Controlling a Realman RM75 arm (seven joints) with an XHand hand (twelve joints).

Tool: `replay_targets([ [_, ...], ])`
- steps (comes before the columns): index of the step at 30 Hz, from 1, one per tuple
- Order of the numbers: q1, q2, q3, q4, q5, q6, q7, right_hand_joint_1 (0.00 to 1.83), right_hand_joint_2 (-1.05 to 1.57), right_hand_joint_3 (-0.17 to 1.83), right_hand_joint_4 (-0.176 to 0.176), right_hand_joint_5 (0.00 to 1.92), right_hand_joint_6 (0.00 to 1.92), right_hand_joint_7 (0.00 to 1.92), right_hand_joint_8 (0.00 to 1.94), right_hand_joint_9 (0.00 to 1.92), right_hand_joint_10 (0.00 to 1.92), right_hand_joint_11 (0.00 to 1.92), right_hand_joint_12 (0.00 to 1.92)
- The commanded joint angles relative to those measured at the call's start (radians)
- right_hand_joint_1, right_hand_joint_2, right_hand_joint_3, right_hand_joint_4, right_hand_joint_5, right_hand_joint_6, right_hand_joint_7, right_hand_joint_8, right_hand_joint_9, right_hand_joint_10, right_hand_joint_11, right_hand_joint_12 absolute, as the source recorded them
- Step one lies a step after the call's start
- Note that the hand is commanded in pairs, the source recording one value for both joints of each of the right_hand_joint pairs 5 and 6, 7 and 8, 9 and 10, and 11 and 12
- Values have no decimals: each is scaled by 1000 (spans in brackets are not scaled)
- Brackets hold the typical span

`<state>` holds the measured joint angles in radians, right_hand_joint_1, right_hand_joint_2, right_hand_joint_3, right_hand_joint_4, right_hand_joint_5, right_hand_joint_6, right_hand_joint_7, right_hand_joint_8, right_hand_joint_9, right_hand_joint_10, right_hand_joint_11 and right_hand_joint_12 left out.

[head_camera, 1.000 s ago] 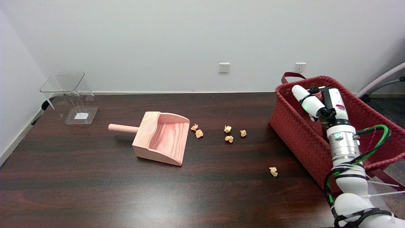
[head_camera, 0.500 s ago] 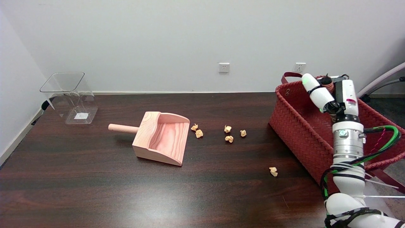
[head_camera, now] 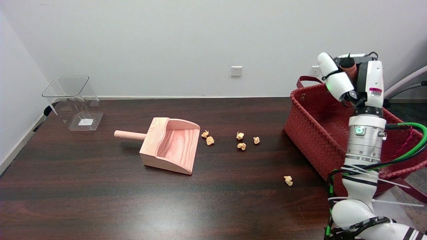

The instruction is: Pick up the broom.

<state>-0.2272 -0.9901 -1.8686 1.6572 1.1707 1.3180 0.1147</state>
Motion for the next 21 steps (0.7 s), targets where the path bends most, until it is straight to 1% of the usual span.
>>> replay_targets([
  [1, 94, -144, -104, 181, -279, 22, -174, 761, 1504, -68, 0, 1920, 1920, 1920, 1920, 1920, 1920, 1920, 1920],
  [3, 104, -188, -121, 184, -309, -6, -174, 746, 1561, -49, 0, 1920, 1920, 1920, 1920, 1920, 1920, 1920, 1920],
  [6, 107, -240, -139, 184, -346, -35, -174, 747, 1571, -58, 0, 1920, 1920, 1920, 1920, 1920, 1920, 1920, 1920],
  [10, 107, -279, -182, 183, -374, -47, -196, 753, 1571, -91, 0, 1920, 1920, 1920, 1920, 1920, 1920, 1920, 1920],
  [13, 107, -304, -234, 190, -369, -44, -299, 762, 1571, -99, 0, 1920, 1920, 1920, 1920, 1920, 1920, 1920, 1920],
  [15, 107, -341, -278, 194, -364, -31, -403, 765, 1571, -84, 0, 1920, 1920, 1920, 1920, 1920, 1920, 1920, 1920],
  [17, 107, -375, -295, 193, -381, -27, -434, 763, 1571, -54, 0, 1920, 1920, 1920, 1920, 1920, 1920, 1920, 1920],
  [21, 108, -424, -300, 186, -403, -35, -434, 756, 1571, -21, 0, 1920, 1920, 1920, 1920, 1920, 1920, 1920, 1920],
])
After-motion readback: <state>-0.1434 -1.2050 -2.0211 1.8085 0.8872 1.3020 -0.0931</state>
